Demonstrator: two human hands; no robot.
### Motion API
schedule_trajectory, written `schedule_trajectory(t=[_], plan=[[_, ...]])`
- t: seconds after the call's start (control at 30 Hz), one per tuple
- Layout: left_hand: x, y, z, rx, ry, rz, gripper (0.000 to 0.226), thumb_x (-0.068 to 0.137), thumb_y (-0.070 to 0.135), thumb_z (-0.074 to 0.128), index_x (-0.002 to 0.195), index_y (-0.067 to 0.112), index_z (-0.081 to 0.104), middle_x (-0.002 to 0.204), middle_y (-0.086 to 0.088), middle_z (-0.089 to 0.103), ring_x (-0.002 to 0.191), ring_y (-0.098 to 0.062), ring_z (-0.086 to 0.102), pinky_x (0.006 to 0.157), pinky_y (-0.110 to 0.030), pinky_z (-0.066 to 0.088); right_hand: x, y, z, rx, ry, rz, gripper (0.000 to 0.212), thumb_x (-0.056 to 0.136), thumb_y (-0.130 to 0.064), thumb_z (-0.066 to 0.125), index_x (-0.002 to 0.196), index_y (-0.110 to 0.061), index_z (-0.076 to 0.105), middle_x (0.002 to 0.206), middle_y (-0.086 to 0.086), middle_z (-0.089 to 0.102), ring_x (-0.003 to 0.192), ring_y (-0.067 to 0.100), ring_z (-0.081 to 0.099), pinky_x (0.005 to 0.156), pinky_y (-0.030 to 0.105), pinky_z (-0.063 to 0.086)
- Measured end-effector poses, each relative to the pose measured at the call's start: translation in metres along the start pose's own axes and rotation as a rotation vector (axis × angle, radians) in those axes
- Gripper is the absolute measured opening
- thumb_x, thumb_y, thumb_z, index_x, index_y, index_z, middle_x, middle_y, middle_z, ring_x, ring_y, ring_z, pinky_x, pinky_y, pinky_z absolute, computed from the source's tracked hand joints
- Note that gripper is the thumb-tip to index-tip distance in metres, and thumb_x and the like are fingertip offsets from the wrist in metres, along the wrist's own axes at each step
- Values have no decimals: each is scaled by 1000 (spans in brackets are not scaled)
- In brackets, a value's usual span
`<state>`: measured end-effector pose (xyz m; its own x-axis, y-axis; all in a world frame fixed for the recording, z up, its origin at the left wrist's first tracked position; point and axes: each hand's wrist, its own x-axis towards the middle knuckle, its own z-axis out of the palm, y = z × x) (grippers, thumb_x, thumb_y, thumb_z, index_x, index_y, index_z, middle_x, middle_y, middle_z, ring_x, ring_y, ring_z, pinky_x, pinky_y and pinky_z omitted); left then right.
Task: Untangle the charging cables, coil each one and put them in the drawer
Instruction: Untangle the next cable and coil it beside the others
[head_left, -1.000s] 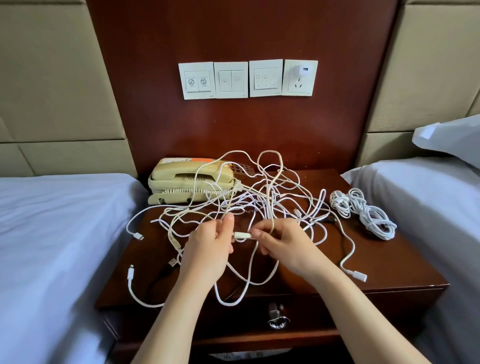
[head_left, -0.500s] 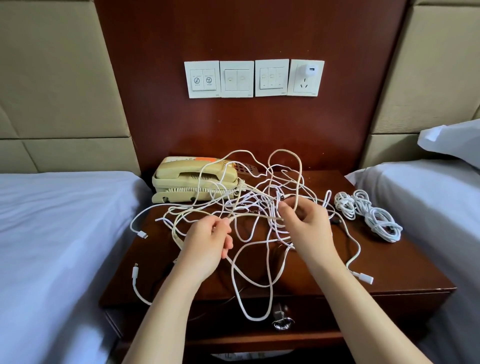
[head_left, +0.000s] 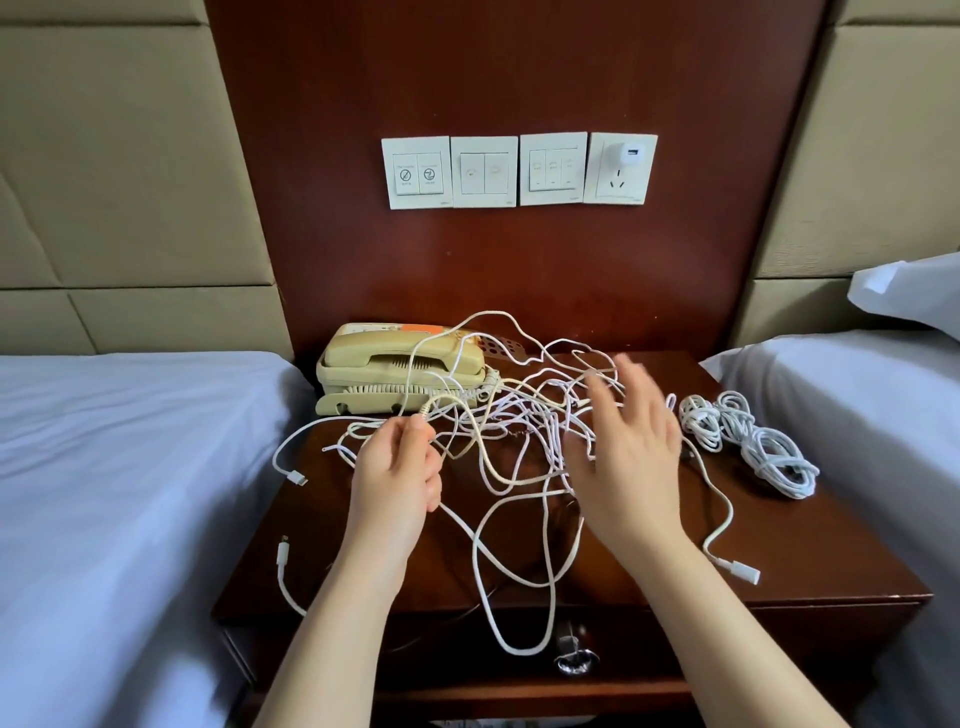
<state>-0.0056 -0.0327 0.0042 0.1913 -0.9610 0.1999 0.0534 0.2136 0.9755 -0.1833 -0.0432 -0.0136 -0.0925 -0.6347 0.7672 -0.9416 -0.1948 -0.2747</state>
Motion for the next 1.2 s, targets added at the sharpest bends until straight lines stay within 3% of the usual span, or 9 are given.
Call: schedule_trajectory(t=[0.07, 0.2, 0.3, 0.43, 0.63, 0.8, 0.9, 1.0, 1.2], plan=[[-2, 0, 1, 24, -42, 11, 29, 101, 21, 37, 77, 10, 49, 47, 12, 31, 40, -5, 25, 40, -18, 25, -2, -12, -1, 179, -132, -142, 37, 88, -16, 54, 123, -8, 58, 115, 8, 65, 102, 28, 62, 91, 43, 45], [-6, -1, 5, 30, -161, -13, 30, 101, 21, 36, 79, 8, 52, 48, 12, 30, 40, -6, 27, 44, -23, 27, -9, -36, -4, 643, -605, -22, 38, 98, -27, 47, 135, -17, 46, 88, -7, 65, 75, 12, 62, 75, 35, 50], [-6, 1, 4, -8, -260, -71, 31, 101, 24, 35, 76, 9, 47, 51, 9, 28, 39, -6, 27, 45, -23, 28, -8, -38, -2, 831, -559, 72, 19, 98, -20, 47, 115, -13, 55, 66, -7, 59, 64, 13, 61, 66, 31, 51], [-10, 5, 7, -109, -407, -218, 38, 100, 28, 32, 66, 13, 38, 53, 4, 22, 38, -7, 21, 42, -22, 29, -3, -33, -4, 985, -558, 203, 16, 99, -10, 44, 89, 0, 52, 66, 9, 61, 56, 24, 60, 53, 27, 46], [-17, 11, 9, -502, -643, -510, 43, 90, 42, 41, 55, 17, 38, 47, 7, 24, 34, -5, 22, 39, -20, 32, -3, -30, 0, 967, -520, 140, 17, 100, -9, 43, 84, -4, 47, 57, 8, 50, 43, 20, 46, 41, 25, 38], [-15, 6, 3, -786, -869, -490, 28, 87, 33, 63, 66, 14, 58, 51, 7, 50, 36, 0, 45, 42, -15, 44, -7, -35, -1, 963, -581, 91, 25, 98, -9, 45, 77, -18, 54, 55, -3, 52, 43, 8, 43, 44, 19, 36], [-12, 7, 3, -851, -757, -452, 23, 78, 26, 73, 67, 12, 59, 49, 7, 46, 35, 1, 42, 39, -14, 41, -6, -34, -4, 685, -639, -55, 22, 96, -16, 49, 80, -23, 62, 54, -9, 49, 49, 7, 44, 55, 23, 40], [-8, 12, 7, -851, -373, -443, 26, 90, 25, 49, 69, 11, 54, 48, 6, 39, 34, -1, 36, 35, -13, 36, -11, -34, -7, 355, -769, -216, 20, 96, -32, 50, 93, -24, 68, 64, -6, 52, 62, 14, 44, 65, 32, 42], [4, 2, 5, -506, 23, -260, 27, 100, 12, 40, 78, 6, 55, 52, 0, 59, 44, -7, 57, 45, -18, 50, -8, -43, -19, 296, -822, -274, 18, 96, -34, 49, 93, -26, 66, 59, -11, 40, 68, 16, 41, 64, 28, 35]])
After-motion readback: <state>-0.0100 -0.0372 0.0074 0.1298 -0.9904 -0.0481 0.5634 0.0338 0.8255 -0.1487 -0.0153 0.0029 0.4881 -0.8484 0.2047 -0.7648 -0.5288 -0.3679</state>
